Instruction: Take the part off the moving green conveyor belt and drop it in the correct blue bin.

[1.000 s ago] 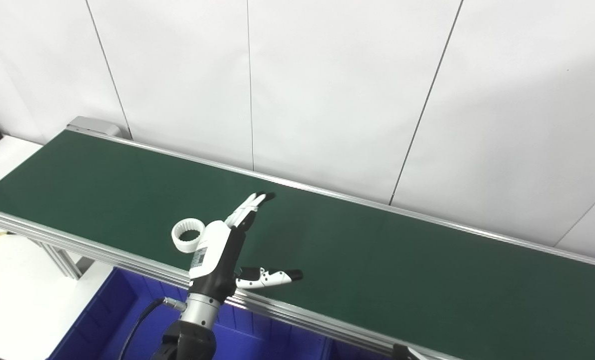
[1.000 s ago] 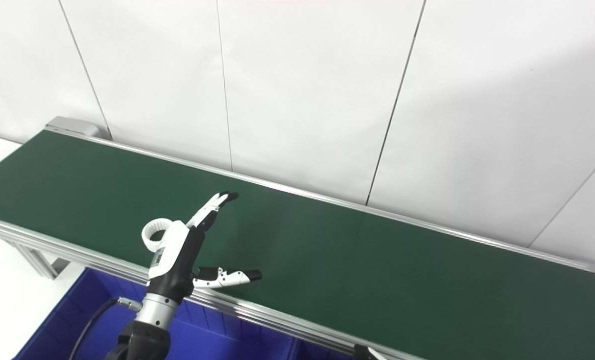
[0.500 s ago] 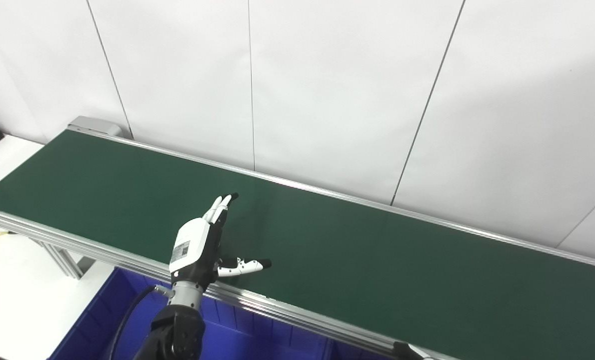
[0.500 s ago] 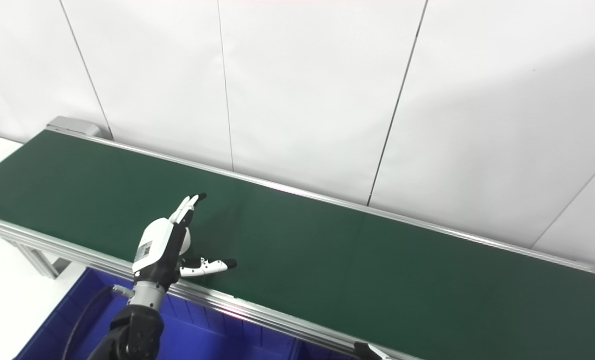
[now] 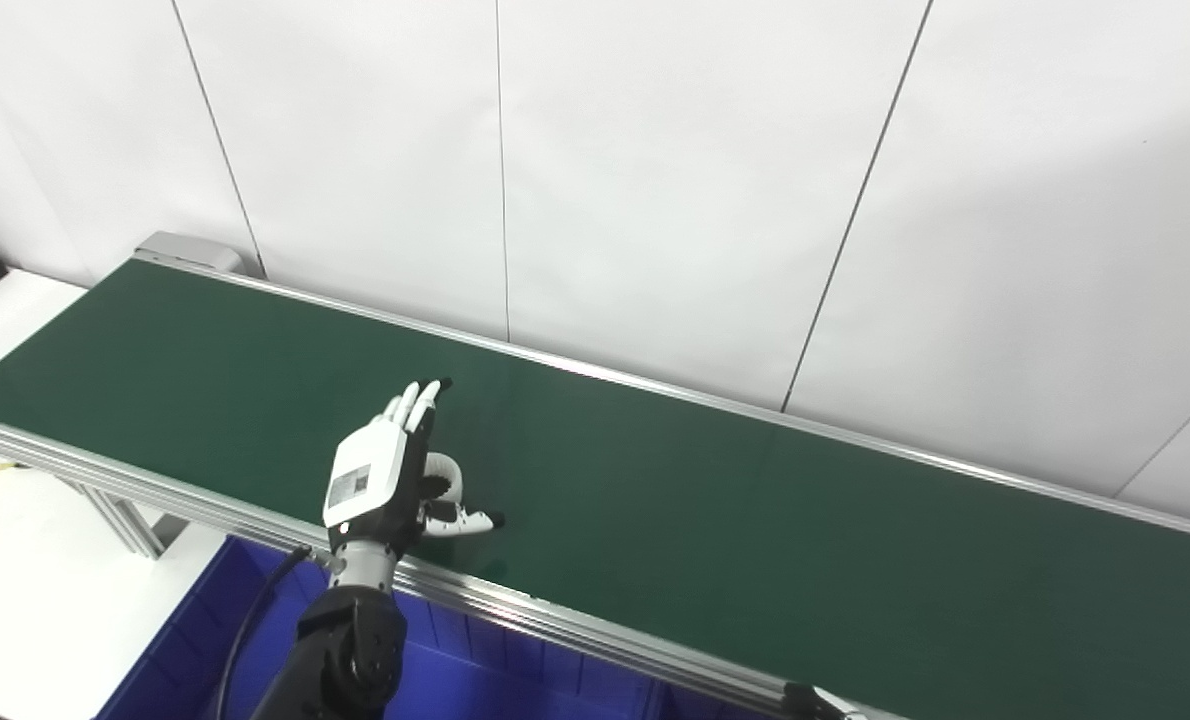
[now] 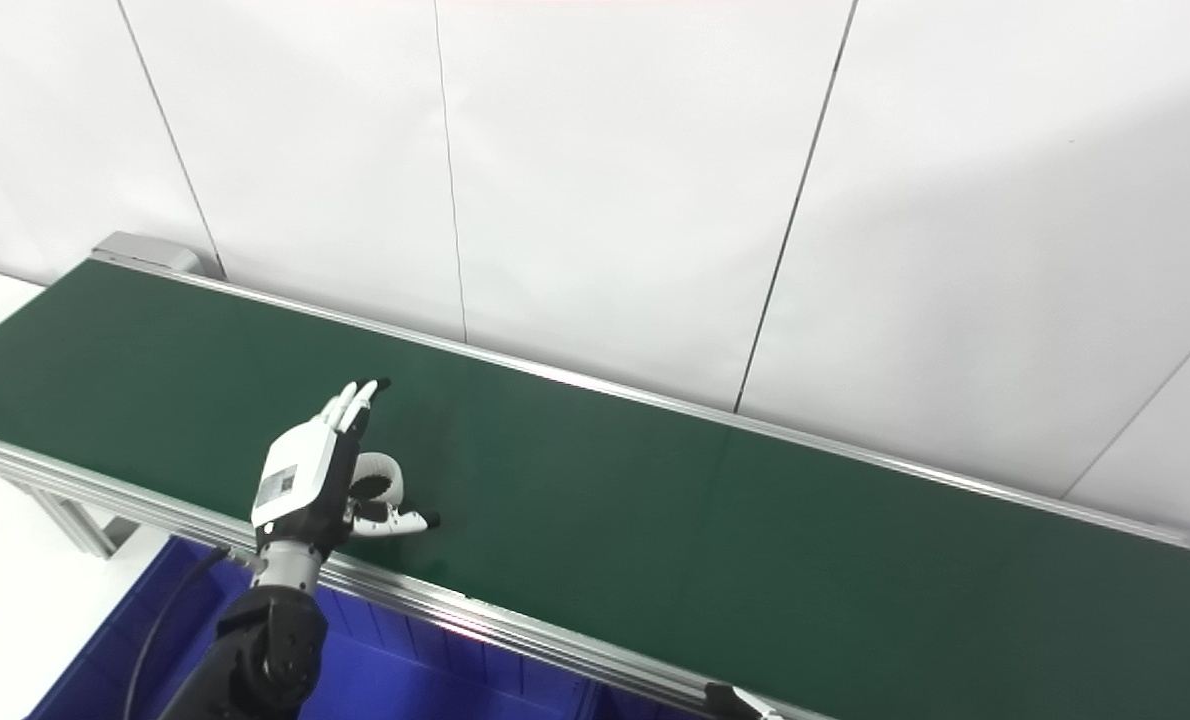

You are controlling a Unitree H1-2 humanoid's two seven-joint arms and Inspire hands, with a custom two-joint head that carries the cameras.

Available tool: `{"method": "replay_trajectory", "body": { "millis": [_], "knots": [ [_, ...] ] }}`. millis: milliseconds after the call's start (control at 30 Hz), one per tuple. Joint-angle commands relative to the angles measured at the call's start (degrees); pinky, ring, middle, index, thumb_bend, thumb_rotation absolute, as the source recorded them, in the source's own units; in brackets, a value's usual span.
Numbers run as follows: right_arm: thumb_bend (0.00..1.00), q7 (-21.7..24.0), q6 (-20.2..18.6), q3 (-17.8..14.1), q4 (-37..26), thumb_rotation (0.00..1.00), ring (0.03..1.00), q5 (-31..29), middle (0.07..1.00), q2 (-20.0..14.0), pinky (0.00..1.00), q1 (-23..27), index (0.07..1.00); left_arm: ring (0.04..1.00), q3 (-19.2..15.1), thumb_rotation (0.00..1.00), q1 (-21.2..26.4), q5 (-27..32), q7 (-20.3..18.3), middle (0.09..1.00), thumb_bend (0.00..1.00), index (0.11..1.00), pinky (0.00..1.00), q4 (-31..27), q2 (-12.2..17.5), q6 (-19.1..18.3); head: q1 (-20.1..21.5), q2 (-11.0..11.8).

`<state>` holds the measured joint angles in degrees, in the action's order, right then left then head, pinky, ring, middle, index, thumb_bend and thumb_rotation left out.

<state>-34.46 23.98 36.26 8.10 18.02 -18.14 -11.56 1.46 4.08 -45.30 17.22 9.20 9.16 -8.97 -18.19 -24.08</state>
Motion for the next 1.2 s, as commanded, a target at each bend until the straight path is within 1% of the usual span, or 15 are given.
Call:
{"method": "replay_trajectory", "body": {
  "millis": [0, 167, 267, 333, 400, 433, 533, 600, 633, 667, 700, 767, 933, 1033, 1167],
  "knots": [
    [1.0, -1.2, 2.9, 0.1, -1.1, 0.35, 0.668, 0.1, 0.703, -0.3, 0.62, 0.6, 0.726, 0.976, 0.3, 0.11, 1.9, -1.4, 1.1, 0.986, 0.82, 0.932, 0.95, -1.7, 1.3, -1.7, 0.0, -0.1],
    [1.0, -1.9, 2.9, 0.2, -1.3, 0.35, 0.66, 0.6, 0.694, -0.4, 0.61, 0.6, 0.718, 0.981, 1.2, 0.01, 2.2, -1.3, 1.3, 0.987, 0.8, 0.928, 0.96, -0.3, 2.3, -3.2, 0.0, -0.3],
    [1.0, -2.4, 2.9, 0.4, -1.2, 0.37, 0.658, 0.8, 0.694, -0.5, 0.61, 0.6, 0.719, 0.972, 1.6, 0.0, 2.3, -1.2, 1.8, 0.976, 0.78, 0.92, 0.95, 0.6, 2.6, -3.2, 0.0, -0.3],
    [1.0, -2.4, 2.9, 0.4, -1.1, 0.37, 0.662, 0.8, 0.694, -0.5, 0.61, 0.6, 0.719, 0.943, 1.9, 0.0, 2.3, -1.1, 2.0, 0.958, 0.75, 0.907, 0.91, 1.1, 2.7, -3.2, 0.0, -0.3],
    [1.0, -2.7, 2.9, 0.5, -1.3, 0.38, 0.662, 1.0, 0.693, -0.6, 0.61, 0.6, 0.719, 0.894, 2.3, 0.0, 2.3, -1.2, 1.6, 0.923, 0.71, 0.881, 0.86, 1.3, 2.9, -3.7, 0.0, -0.4],
    [1.0, -2.7, 2.9, 0.5, -1.3, 0.38, 0.661, 1.0, 0.693, -0.6, 0.61, 0.5, 0.719, 0.891, 2.5, 0.0, 2.1, -0.9, 0.8, 0.921, 0.71, 0.879, 0.86, 1.2, 3.1, -4.0, 0.0, -0.4],
    [1.0, -2.4, 2.9, 0.2, -1.6, 0.38, 0.662, 0.6, 0.694, -0.5, 0.62, 0.2, 0.719, 0.776, 3.1, 0.0, 1.6, 0.9, -2.9, 0.822, 0.66, 0.805, 0.71, -0.5, 3.3, -4.8, 0.0, -0.6],
    [1.0, -2.3, 2.9, 0.1, -1.8, 0.39, 0.666, 0.2, 0.696, -0.4, 0.62, 0.1, 0.722, 0.667, 2.9, 0.0, 1.2, 3.4, -4.2, 0.723, 0.64, 0.744, 0.59, -1.1, 3.2, -3.7, -0.1, -0.7],
    [1.0, -2.4, 2.9, 0.2, -1.8, 0.38, 0.666, 0.0, 0.698, -0.5, 0.62, 0.1, 0.724, 0.507, 2.7, 0.0, 1.1, 4.8, -4.8, 0.587, 0.54, 0.671, 0.49, -1.3, 3.0, -3.4, -0.1, -0.7],
    [1.0, -2.6, 2.9, 0.3, -1.8, 0.38, 0.665, 0.0, 0.698, -0.5, 0.62, 0.1, 0.724, 0.478, 2.7, 0.0, 1.0, 5.7, -5.3, 0.563, 0.53, 0.653, 0.46, -1.5, 2.9, -3.3, -0.2, -0.8],
    [1.0, -2.7, 2.9, 0.3, -1.8, 0.38, 0.664, 0.1, 0.699, -0.5, 0.62, 0.2, 0.725, 0.436, 2.7, 0.0, 0.9, 6.3, -5.6, 0.521, 0.51, 0.606, 0.43, -1.6, 2.9, -3.4, -0.1, -0.9],
    [1.0, -2.2, 2.9, 0.0, -1.9, 0.39, 0.676, -0.5, 0.705, -0.4, 0.64, 0.0, 0.732, 0.387, 3.2, 0.0, 0.9, 6.9, -5.4, 0.485, 0.5, 0.551, 0.37, -1.4, 2.7, -3.1, -0.1, -0.9],
    [1.0, -2.8, 2.9, 0.3, -1.8, 0.38, 0.673, -0.7, 0.708, -0.5, 0.63, 0.1, 0.737, 0.391, 4.4, 0.0, 1.0, 8.9, -6.5, 0.508, 0.5, 0.503, 0.34, -0.9, 3.4, -1.2, 0.0, -1.0],
    [1.0, -3.3, 2.9, 0.7, -1.9, 0.38, 0.671, -0.9, 0.709, -0.5, 0.62, 0.3, 0.736, 0.405, 4.8, 0.0, 1.1, 10.5, -7.1, 0.5, 0.5, 0.5, 0.36, -0.4, 4.1, 0.8, 0.1, -1.1],
    [1.0, -4.0, 2.9, 1.2, -1.8, 0.37, 0.671, -1.0, 0.714, -0.6, 0.6, 0.6, 0.738, 0.404, 5.2, 0.0, 0.9, 11.9, -8.1, 0.482, 0.5, 0.509, 0.35, -0.6, 4.7, 1.3, 0.2, -1.2]
  ]
}}
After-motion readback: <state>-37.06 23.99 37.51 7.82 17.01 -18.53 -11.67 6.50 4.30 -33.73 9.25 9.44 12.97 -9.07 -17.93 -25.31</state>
